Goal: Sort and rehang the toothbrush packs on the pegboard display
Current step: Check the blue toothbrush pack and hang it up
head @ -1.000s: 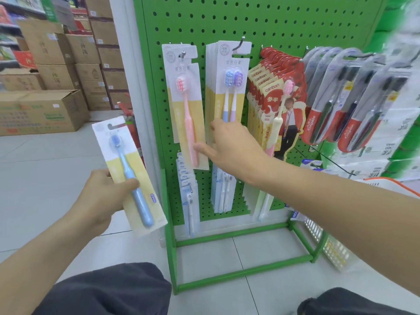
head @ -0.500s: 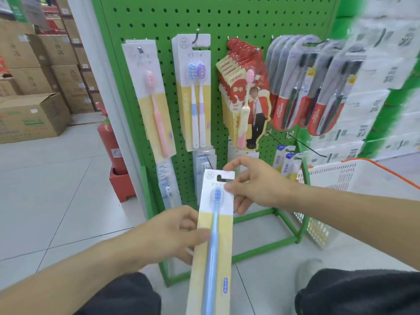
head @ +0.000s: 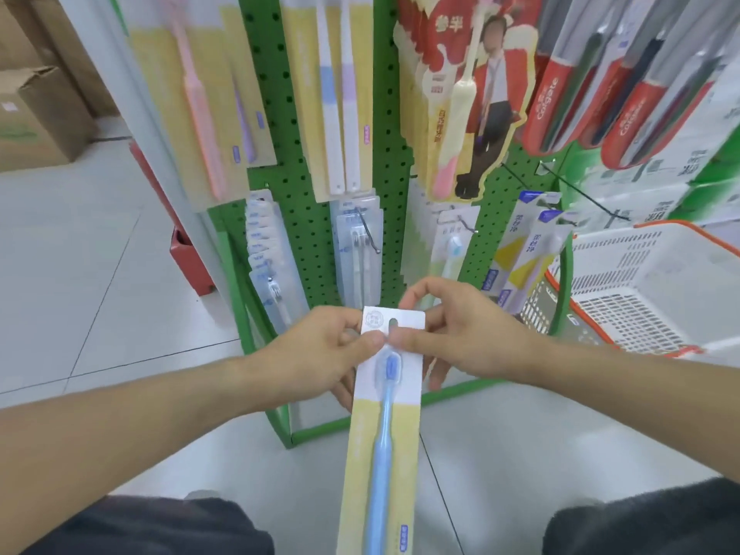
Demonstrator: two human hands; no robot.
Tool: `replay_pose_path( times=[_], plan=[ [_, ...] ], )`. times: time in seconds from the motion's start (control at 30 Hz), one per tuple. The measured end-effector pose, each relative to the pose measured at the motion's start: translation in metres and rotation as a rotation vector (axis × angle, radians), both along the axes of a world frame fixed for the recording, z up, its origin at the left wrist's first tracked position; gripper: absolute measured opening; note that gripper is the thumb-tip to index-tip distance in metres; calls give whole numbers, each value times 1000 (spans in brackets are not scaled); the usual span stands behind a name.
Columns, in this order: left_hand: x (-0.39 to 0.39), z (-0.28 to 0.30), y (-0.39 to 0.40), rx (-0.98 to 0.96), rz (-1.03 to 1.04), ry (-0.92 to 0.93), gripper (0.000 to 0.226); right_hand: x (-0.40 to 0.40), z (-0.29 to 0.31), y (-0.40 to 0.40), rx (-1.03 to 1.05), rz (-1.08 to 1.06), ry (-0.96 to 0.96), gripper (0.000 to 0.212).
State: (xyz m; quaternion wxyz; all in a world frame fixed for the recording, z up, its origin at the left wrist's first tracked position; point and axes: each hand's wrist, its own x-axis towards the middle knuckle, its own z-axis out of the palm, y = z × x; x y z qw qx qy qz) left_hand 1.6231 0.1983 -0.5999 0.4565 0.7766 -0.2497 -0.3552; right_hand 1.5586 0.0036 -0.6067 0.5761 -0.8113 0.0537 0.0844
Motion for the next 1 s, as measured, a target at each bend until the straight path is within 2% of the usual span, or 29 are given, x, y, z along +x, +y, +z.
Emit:
replay_pose_path(
  times=[0.1, 0.23, 0.47, 0.67, 0.83, 1.0],
  plan=[
    [10, -4, -10, 37, -37, 34, 19, 0, -12, -4, -28, -55, -23, 34],
    [22, -2, -23, 16, -84, 107, 23, -3, -18, -16, 38, -137, -40, 31],
    [10, -15, -39, -84, 90, 133, 14, -12, -18, -33, 219, -181, 115, 30],
    [13, -20, -55, -75, 97, 172, 20, -19, -21, -44, 181, -188, 163, 20],
    [6, -28, -60, -23, 61, 216, 37, -22, -28, -52, 181, -71, 279, 47],
    [4, -41, -65, 5, 168, 107, 38, -25, -40, -44, 145, 69, 380, 28]
  ],
)
